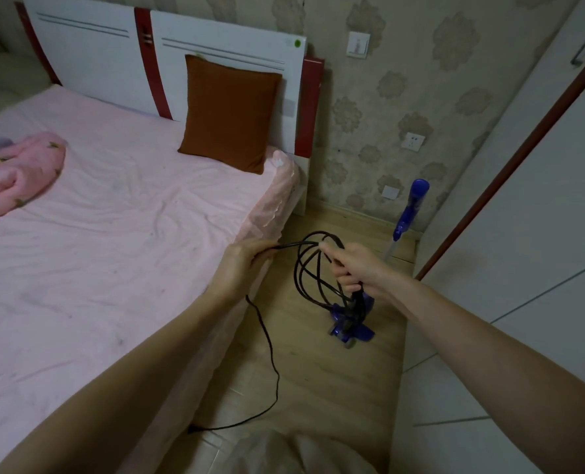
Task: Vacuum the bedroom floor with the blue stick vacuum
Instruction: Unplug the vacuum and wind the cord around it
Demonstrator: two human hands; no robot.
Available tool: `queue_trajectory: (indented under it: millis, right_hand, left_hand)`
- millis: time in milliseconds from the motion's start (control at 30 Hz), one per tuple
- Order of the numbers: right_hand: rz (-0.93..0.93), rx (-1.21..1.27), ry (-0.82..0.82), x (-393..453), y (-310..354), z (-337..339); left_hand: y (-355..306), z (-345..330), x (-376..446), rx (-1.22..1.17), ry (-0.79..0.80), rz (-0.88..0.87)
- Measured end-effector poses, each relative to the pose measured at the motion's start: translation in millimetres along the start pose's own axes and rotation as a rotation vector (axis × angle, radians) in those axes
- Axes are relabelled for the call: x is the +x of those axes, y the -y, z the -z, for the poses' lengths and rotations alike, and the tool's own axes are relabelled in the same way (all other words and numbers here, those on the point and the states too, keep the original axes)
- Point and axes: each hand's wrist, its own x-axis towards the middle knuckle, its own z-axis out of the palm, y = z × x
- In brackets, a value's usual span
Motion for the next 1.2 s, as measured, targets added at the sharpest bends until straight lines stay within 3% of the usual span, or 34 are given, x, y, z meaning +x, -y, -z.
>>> queue_trajectory:
  millis: [67,167,233,333,433,533,700,767,900,1033,1200]
  right_hand:
    - [-0.001,0.026,-0.016,-5.3,2.2,1.0]
    - [0.0,-0.145,-0.162,-4.1,-1.2,7.1]
    - [0.067,-0.322,-0.218,-1.2,-2.6,11.4]
    - [0.098,-0.415,-0.118,-4.0,0.6,-1.0]
    - [0.033,-0.355,0.038,-9.2,-2.1,-23.2]
    - [-0.008,-0.241,-0.054,-8.0,-7.6,-24.4]
    - [0.179,-0.536,-0.141,-7.1,-4.6,-6.1]
    - [0.195,-0.542,-0.231,-6.5,-4.0,0.5]
    - [0.214,-0.532,-0.504,-4.7,-3.4,14.4]
    - [0.256,-0.608,-0.756,-3.3,-0.4,23.1]
    - [0.323,-0.657,-0.83,1.2,-11.2,12.8]
  left_hand:
    - [-3.7,0.5,3.8,-0.051,0.109,0.097]
    - [-18.3,16.3,22.2,-0.227,0.695,0.234]
    - [-28.2,23.7,33.1,-0.422,0.998,0.327]
    - [-36.3,21.4,47.4,-0.566,1.143,0.436]
    - [-33.2,16.1,61.1,-0.59,1.082,0.582]
    - [-32.0,17.3,65.8,-0.544,1.045,0.61]
    - [-26.7,-0.1,52.2,-0.153,0.814,0.24]
    - [-15.3,-9.9,41.5,-0.043,0.694,0.164]
    - [25.9,-21.3,8.8,0.103,0.494,0.295]
    - [44.3,-38.6,-21.5,0.143,0.486,0.454]
    - [-1.4,-17.1,13.8,-0.074,0.372,0.549]
